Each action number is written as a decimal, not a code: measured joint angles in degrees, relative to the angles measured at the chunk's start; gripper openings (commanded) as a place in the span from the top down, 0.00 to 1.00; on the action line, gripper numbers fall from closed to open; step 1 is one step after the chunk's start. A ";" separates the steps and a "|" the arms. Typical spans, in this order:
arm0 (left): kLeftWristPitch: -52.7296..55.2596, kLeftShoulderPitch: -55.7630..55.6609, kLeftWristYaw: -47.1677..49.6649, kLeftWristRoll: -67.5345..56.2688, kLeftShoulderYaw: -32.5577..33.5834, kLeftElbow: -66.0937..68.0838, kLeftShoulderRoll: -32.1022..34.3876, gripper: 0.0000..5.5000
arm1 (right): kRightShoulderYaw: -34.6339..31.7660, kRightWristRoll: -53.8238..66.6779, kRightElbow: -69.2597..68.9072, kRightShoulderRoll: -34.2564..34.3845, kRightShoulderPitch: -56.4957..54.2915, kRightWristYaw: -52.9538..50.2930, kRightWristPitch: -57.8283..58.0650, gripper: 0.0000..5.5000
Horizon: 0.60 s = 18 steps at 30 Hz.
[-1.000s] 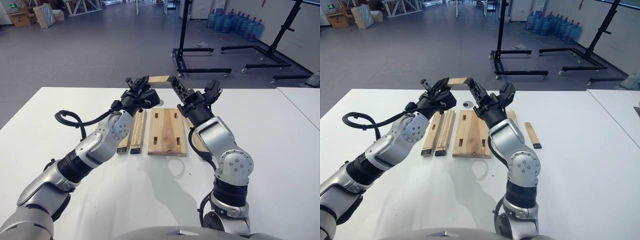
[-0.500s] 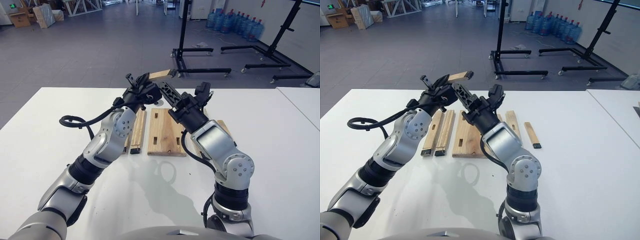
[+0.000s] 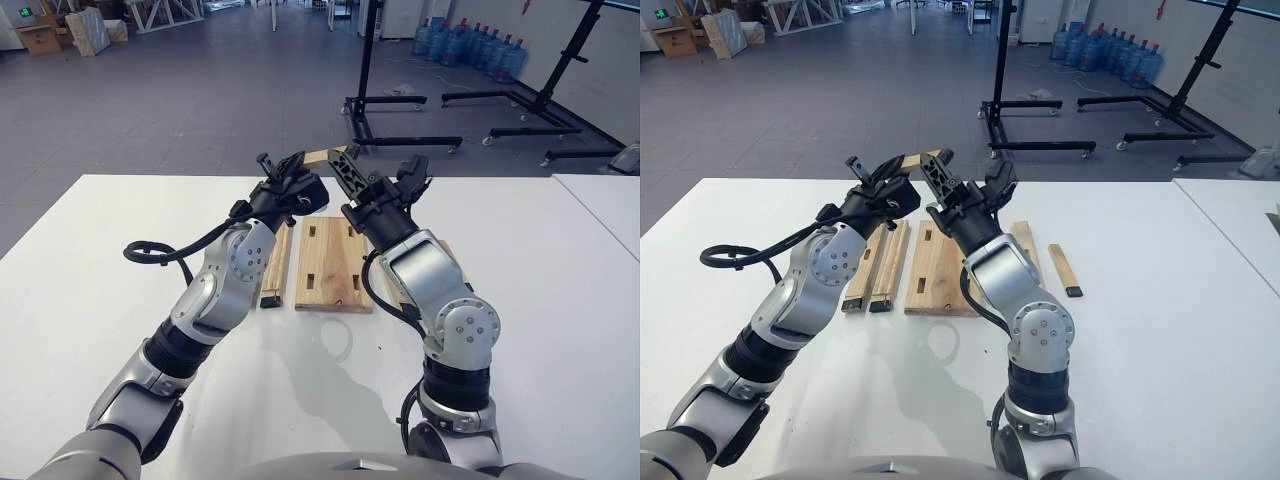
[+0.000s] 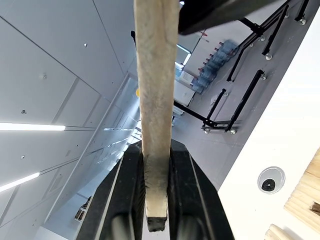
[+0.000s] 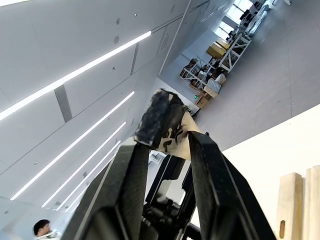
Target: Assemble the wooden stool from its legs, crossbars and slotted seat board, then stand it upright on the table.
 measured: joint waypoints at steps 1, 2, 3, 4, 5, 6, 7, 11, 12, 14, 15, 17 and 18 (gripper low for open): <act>-0.32 0.22 -0.06 0.12 0.00 0.00 -0.04 0.93 | -0.13 -1.21 0.31 0.12 -0.34 -0.31 -0.45 0.75; -0.88 0.39 -0.07 0.30 0.00 -0.05 -0.14 0.93 | -0.53 -2.22 0.73 0.21 -0.95 -0.63 -1.12 0.75; -1.59 0.64 -0.13 0.40 0.00 -0.16 -0.17 0.93 | -1.07 -3.00 1.38 0.30 -1.59 -0.75 -1.77 0.75; -2.58 1.12 -0.29 0.40 -0.01 -0.51 -0.17 0.93 | -1.70 -3.66 1.96 0.38 -2.03 -0.75 -2.38 0.75; -3.47 1.36 -0.67 0.40 -0.02 -0.80 -0.10 0.93 | -2.14 -4.02 2.33 0.41 -2.37 -0.74 -2.72 0.75; -4.23 1.38 -0.79 0.37 -0.01 -0.98 -0.06 0.93 | -2.70 -4.19 2.52 0.42 -2.83 -0.72 -2.88 0.75; -5.07 1.39 -1.05 0.38 -0.01 -1.28 -0.07 0.93 | -3.03 -4.42 2.61 0.42 -3.26 -0.69 -3.22 0.75; -8.09 1.60 -1.78 0.34 0.01 -1.50 -0.32 0.93 | -3.93 -4.49 3.11 0.62 -3.84 -0.59 -3.73 0.75; -8.51 1.60 -2.05 0.35 0.01 -1.50 -0.41 0.93 | -4.02 -4.49 3.40 0.81 -3.88 -0.59 -3.97 0.75; -9.03 1.64 -2.32 0.39 0.01 -1.49 -0.64 0.93 | -4.04 -4.49 3.61 1.37 -3.93 -0.67 -4.22 0.81; -9.16 1.75 -2.39 0.43 0.01 -1.49 -0.93 0.93 | -4.02 -4.51 3.53 1.83 -3.92 -0.85 -4.60 0.83; -9.59 1.84 -2.44 1.38 -0.02 -1.49 -1.10 0.93 | -3.69 -5.20 2.88 2.00 -3.91 -2.43 -4.77 0.84; -9.79 1.90 -2.47 1.49 -0.02 -1.49 -1.27 0.93 | -3.31 -5.65 2.29 2.06 -3.88 -3.95 -4.87 0.84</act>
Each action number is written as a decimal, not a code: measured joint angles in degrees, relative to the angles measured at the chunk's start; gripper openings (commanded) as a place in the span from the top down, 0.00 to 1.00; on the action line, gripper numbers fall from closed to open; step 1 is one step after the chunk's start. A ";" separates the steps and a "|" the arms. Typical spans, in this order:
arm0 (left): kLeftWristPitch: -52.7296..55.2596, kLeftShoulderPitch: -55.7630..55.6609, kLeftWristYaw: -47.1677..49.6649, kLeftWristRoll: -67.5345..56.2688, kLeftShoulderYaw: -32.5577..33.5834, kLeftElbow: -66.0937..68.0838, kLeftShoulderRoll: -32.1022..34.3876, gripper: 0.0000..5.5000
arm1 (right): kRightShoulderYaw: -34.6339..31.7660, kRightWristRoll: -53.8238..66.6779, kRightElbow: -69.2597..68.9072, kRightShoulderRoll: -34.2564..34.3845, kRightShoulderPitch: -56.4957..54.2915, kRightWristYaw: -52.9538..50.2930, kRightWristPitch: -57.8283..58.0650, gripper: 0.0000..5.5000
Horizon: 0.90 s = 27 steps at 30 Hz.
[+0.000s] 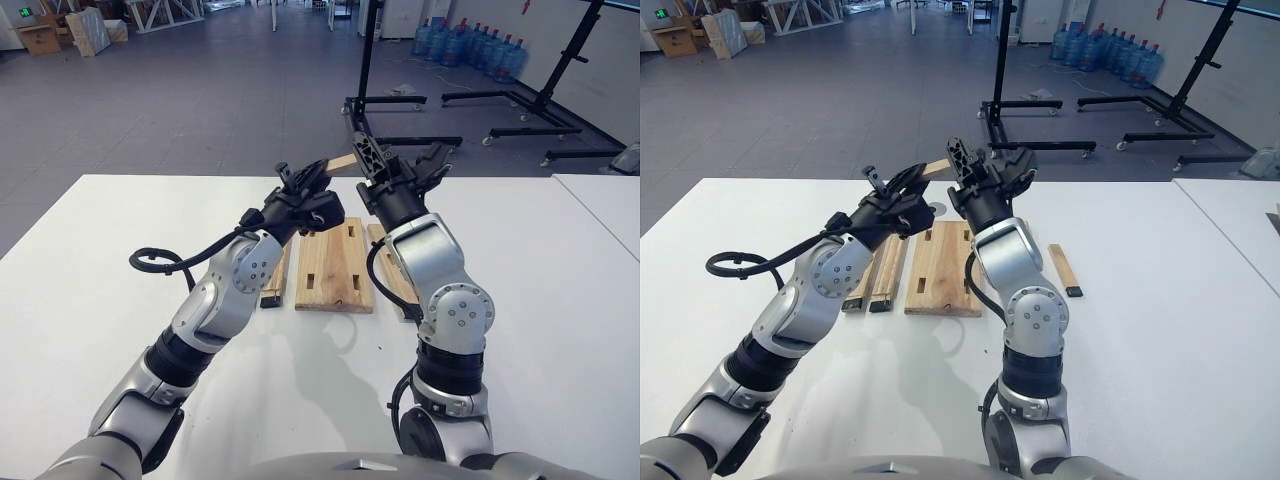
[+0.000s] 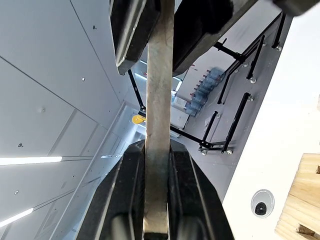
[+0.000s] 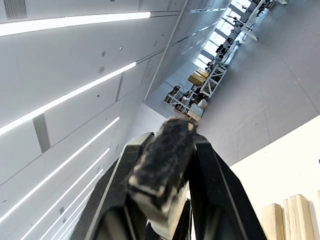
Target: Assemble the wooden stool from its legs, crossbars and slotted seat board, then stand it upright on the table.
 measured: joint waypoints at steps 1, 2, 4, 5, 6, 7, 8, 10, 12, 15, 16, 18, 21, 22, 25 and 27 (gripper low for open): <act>-0.03 0.04 -0.05 0.09 0.00 0.01 -0.07 0.93 | 0.22 -0.20 -0.32 0.03 0.02 -0.73 -0.14 0.84; -0.05 0.20 -0.08 0.10 0.00 0.01 -0.27 0.93 | 0.64 -0.56 -0.76 0.07 0.06 -2.01 -0.33 0.84; -0.24 0.32 -0.19 0.10 0.01 0.00 -0.86 0.93 | 1.80 -1.79 -2.33 0.14 0.28 -4.62 -1.14 0.84; -0.33 0.34 -0.31 0.10 0.01 0.00 -1.01 0.93 | 2.22 -2.40 -2.85 0.16 0.44 -5.39 -1.39 0.84; -0.40 0.38 -0.52 0.10 0.01 0.00 -1.12 0.93 | 2.59 -2.91 -3.18 0.19 0.63 -5.93 -1.67 0.84; -0.44 0.45 -0.75 0.10 0.01 0.01 -1.27 0.93 | 2.98 -3.37 -3.39 0.22 0.86 -6.33 -2.06 0.84; -0.44 0.52 -0.90 0.10 0.01 0.01 -1.41 0.93 | 3.32 -3.89 -3.47 0.26 1.07 -6.49 -2.45 0.84; -0.44 0.67 -1.19 0.15 0.03 0.01 -1.54 0.93 | 3.94 -4.59 -3.57 0.29 1.20 -7.45 -3.22 0.84; -0.80 0.67 -1.58 0.69 -0.01 0.14 -1.62 0.93 | 4.18 -4.60 -3.71 0.34 1.19 -9.77 -3.72 0.84; -1.67 0.69 -2.13 1.63 -0.29 0.46 -1.80 0.93 | 4.19 -3.29 -4.31 0.39 1.09 -14.09 -4.62 0.84; -1.80 0.69 -2.32 2.02 -0.37 0.47 -2.07 0.93 | 4.18 -2.72 -4.57 0.41 1.04 -15.51 -5.17 0.84; -2.34 0.84 -3.08 2.37 -0.72 0.53 -2.28 0.93 | 4.17 -2.29 -4.80 0.41 0.94 -18.89 -6.37 0.84; -2.71 1.35 -3.76 2.62 -0.73 0.54 -2.82 0.93 | 4.16 -2.50 -4.76 0.29 0.55 -21.63 -6.58 0.84; -2.72 1.38 -3.82 2.67 -0.72 0.56 -3.07 0.93 | 4.19 -2.83 -4.76 0.20 0.14 -22.57 -6.49 0.84; -3.30 1.55 -4.33 3.10 -0.73 1.05 -3.37 0.93 | 4.40 -3.61 -4.91 0.12 -0.40 -26.02 -6.08 0.84; -3.86 1.79 -4.62 3.33 -0.98 1.61 -3.61 0.93 | 4.39 -3.69 -5.05 0.11 -0.59 -29.08 -6.09 0.84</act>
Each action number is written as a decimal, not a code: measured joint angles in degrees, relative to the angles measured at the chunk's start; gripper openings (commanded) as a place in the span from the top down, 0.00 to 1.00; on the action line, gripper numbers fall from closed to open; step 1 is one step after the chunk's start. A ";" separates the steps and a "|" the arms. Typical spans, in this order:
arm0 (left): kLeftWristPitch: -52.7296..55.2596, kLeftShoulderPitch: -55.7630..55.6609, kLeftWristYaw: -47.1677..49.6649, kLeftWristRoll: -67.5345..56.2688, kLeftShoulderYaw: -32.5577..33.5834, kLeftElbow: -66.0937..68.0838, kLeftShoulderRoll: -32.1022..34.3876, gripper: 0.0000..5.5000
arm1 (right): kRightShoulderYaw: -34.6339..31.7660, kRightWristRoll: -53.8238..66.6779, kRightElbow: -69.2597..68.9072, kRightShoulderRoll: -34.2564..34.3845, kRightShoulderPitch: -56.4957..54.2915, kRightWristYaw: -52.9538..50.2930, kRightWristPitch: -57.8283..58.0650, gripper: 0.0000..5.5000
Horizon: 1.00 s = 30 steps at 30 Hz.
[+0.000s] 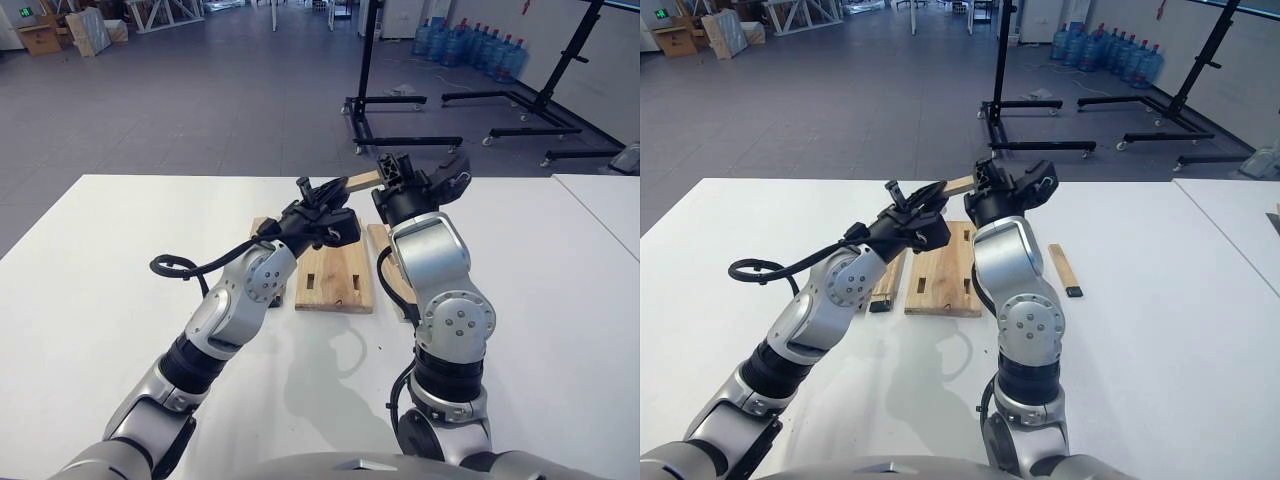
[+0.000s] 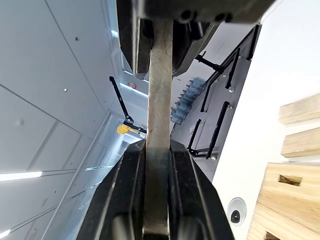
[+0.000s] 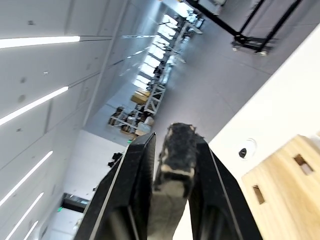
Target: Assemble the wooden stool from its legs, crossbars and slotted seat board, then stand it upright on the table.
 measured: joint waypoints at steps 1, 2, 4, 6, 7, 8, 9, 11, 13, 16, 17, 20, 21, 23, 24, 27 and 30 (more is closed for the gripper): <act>-0.17 0.17 -0.31 0.18 -0.06 0.01 -0.05 0.93 | -0.04 0.17 -0.16 0.00 -0.11 -1.31 -0.02 0.84; -0.57 0.22 -0.47 0.50 -0.09 0.01 -0.08 0.93 | -0.24 0.61 -0.48 -0.01 -0.37 -3.01 -0.13 0.84; -1.61 0.22 -1.06 0.83 -0.09 0.01 -0.12 0.93 | -1.72 0.99 -1.02 -0.15 -1.15 -5.49 -0.79 0.89; -1.69 0.26 -1.14 1.05 -0.08 0.01 -0.50 0.93 | -1.89 1.63 -1.19 -0.20 -1.41 -6.13 -1.53 0.89; -1.70 0.28 -1.14 1.08 -0.08 0.01 -0.63 0.93 | -1.91 1.91 -1.21 -0.21 -1.44 -6.39 -1.83 0.90; -1.70 0.30 -1.14 1.13 -0.08 0.01 -0.74 0.93 | -1.92 2.05 -1.25 -0.22 -1.47 -6.51 -2.01 0.90; -1.71 0.30 -1.15 1.15 -0.08 0.01 -0.80 0.93 | -1.92 2.14 -1.25 -0.23 -1.50 -6.60 -2.11 0.90; -1.71 0.33 -1.14 1.29 -0.06 0.01 -1.03 0.93 | -1.94 2.53 -1.25 -0.23 -1.51 -6.66 -2.59 0.90; -1.79 0.37 -1.14 1.31 0.00 0.01 -1.18 0.93 | -1.97 3.19 -1.15 -0.23 -1.51 -6.74 -2.99 0.90; -1.79 0.63 -1.14 1.30 0.23 0.01 -1.63 0.93 | -1.94 3.84 -1.07 -0.23 -1.52 -6.72 -3.99 0.91; -1.72 0.77 -1.14 1.28 0.35 0.01 -1.84 0.93 | -1.94 3.94 -0.97 -0.23 -1.53 -6.66 -4.19 0.91; -1.22 0.80 -1.13 -0.15 1.74 0.00 -3.07 0.80 | -2.23 4.42 -0.50 -0.34 -1.90 -5.67 -5.40 0.91; -0.85 0.80 -1.13 -1.37 2.88 -0.06 -4.19 0.76 | -2.59 4.42 -0.26 -0.46 -2.42 -5.20 -6.00 0.91; -0.28 0.80 -1.12 -2.17 3.97 -0.50 -4.83 0.71 | -2.82 4.40 0.20 -0.59 -3.03 -4.61 -6.41 0.91; -0.15 0.80 -1.11 -2.70 4.54 -0.73 -5.19 0.67 | -2.81 4.40 0.20 -0.65 -3.30 -4.42 -6.41 0.91; -0.66 0.79 -0.90 -4.25 5.92 -1.01 -5.84 0.57 | -2.81 4.16 0.23 -0.76 -3.66 -3.53 -6.41 0.91; -3.02 0.79 -0.33 -9.69 8.82 -1.76 -6.98 0.57 | -3.46 1.79 0.78 -3.32 -5.25 2.75 -5.83 0.92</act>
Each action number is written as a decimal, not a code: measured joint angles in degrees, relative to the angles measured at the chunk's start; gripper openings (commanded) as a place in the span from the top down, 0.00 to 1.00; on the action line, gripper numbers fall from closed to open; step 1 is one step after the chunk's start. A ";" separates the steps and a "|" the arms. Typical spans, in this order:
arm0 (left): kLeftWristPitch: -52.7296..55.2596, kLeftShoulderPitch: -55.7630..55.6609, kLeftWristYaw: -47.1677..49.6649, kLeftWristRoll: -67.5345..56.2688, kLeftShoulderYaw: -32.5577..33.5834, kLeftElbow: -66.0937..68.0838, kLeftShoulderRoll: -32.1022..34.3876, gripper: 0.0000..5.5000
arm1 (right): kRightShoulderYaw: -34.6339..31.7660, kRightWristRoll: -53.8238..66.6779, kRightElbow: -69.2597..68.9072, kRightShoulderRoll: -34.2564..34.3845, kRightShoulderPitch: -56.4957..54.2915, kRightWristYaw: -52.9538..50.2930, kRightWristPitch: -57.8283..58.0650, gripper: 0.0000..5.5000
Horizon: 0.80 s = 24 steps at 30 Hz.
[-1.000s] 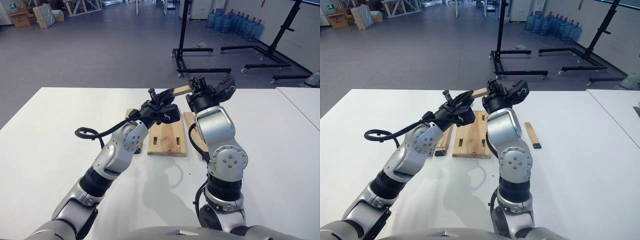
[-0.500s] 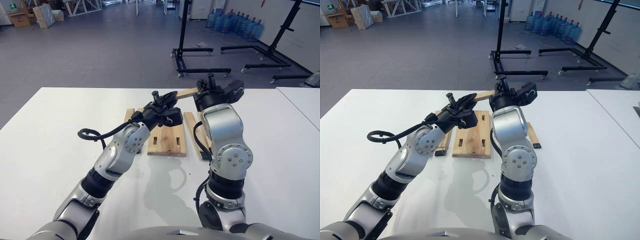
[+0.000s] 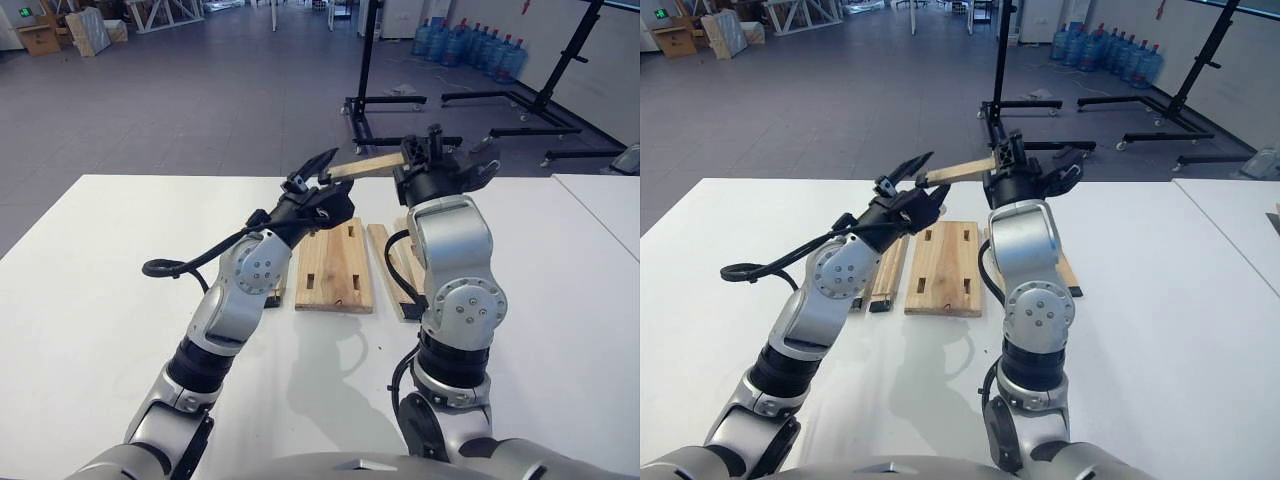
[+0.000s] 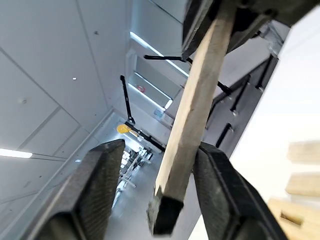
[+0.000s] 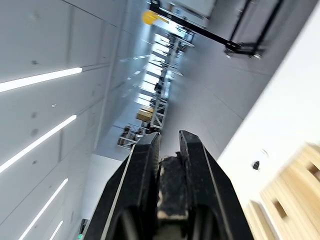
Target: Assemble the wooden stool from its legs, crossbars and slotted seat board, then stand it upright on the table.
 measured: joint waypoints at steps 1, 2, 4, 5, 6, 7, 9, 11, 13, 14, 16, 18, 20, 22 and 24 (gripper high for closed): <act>-2.10 -0.16 1.61 -1.84 1.58 -1.51 -0.39 0.57 | -1.64 -2.91 0.90 -3.32 -0.78 1.92 1.00 0.92; -4.41 -1.87 3.69 -3.15 4.03 -4.36 -0.69 0.57 | -4.19 -5.36 3.29 -6.67 0.88 3.10 1.57 0.93; -7.37 -3.94 5.04 -4.99 6.19 -6.85 -0.29 0.57 | -9.53 -8.22 6.30 -12.05 3.46 6.81 1.77 0.93; -7.72 -3.67 5.01 -5.13 5.96 -6.55 -0.12 0.57 | -10.44 -8.92 6.28 -13.22 3.04 8.31 1.63 0.93; -8.20 -3.31 5.03 -5.25 5.66 -6.16 -0.18 0.57 | -11.32 -9.95 6.31 -14.75 2.23 10.36 1.69 0.93; -8.25 -3.21 5.06 -5.24 5.64 -6.01 -0.06 0.57 | -12.06 -10.75 6.49 -16.07 1.21 11.99 1.73 0.93; -8.20 -3.21 5.68 -4.89 6.08 -5.67 0.40 0.57 | -11.46 -11.75 8.06 -18.69 0.94 18.19 4.08 0.93; -7.65 -3.21 6.42 -4.62 6.86 -4.72 0.61 0.57 | -9.14 -12.46 10.50 -21.00 2.63 26.33 7.18 0.93; -3.41 -3.30 7.99 -5.75 10.00 -3.58 -0.50 0.57 | -6.62 -15.59 14.27 -24.52 6.41 37.93 8.32 0.93; -0.71 -3.47 8.21 -7.36 11.74 -2.78 -1.26 0.57 | -6.33 -16.48 16.00 -25.55 7.60 41.46 8.43 0.93; 7.65 -3.96 9.80 -12.58 17.13 -1.35 -4.61 0.57 | -4.24 -20.50 20.20 -27.75 8.80 48.96 7.97 0.93; 16.70 -5.63 10.88 -19.01 23.30 0.30 -7.73 0.57 | -1.93 -23.95 23.21 -28.05 9.28 54.56 7.61 0.93; 22.61 -6.84 12.35 -23.46 27.96 1.90 -9.06 0.57 | -1.36 -24.60 24.20 -26.83 9.86 57.31 7.67 0.93; 26.26 -6.94 13.72 -26.17 31.62 2.91 -8.82 0.57 | -1.55 -24.90 24.97 -24.93 11.41 58.98 7.76 0.93; 27.49 -6.94 14.45 -27.46 32.57 3.23 -8.07 0.57 | -2.05 -25.95 26.85 -23.89 11.69 60.46 7.45 0.93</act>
